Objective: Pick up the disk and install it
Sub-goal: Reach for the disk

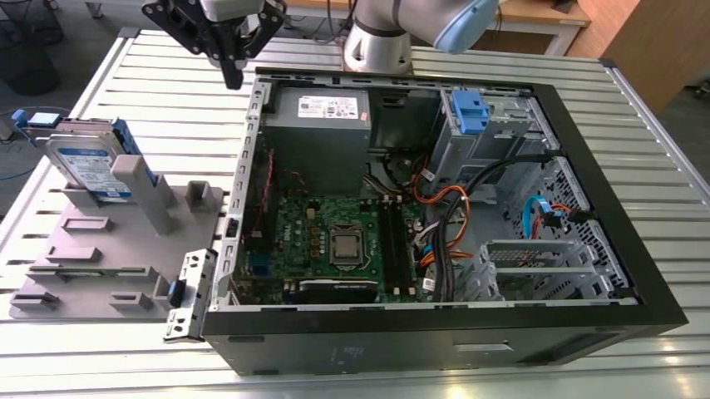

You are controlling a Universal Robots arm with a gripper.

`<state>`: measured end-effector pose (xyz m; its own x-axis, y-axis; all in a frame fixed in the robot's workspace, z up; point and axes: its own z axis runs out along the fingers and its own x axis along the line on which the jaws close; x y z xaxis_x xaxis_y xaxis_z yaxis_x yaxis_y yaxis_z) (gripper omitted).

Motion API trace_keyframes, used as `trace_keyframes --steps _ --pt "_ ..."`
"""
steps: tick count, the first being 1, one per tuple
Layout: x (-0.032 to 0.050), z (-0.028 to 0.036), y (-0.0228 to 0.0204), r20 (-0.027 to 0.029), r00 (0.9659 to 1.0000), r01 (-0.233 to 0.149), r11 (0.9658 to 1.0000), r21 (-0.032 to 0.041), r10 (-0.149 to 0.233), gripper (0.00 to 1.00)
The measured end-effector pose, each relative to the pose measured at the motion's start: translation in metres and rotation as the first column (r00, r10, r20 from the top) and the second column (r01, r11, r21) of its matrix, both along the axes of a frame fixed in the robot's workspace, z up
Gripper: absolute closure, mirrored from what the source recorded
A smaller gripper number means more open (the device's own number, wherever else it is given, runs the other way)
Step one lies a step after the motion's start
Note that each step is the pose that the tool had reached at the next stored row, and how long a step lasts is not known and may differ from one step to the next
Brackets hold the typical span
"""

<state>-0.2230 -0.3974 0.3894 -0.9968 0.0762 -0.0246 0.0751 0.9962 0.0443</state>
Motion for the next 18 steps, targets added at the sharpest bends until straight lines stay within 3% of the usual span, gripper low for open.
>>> trace_keyframes --steps 9,18 --pt "-0.0186 -0.0037 0.0000 0.0003 1.0000 0.000 1.0000 0.0001 0.000 0.89" --pt "-0.0302 -0.0050 0.0000 0.0003 1.0000 0.000 1.0000 0.0000 0.000 0.89"
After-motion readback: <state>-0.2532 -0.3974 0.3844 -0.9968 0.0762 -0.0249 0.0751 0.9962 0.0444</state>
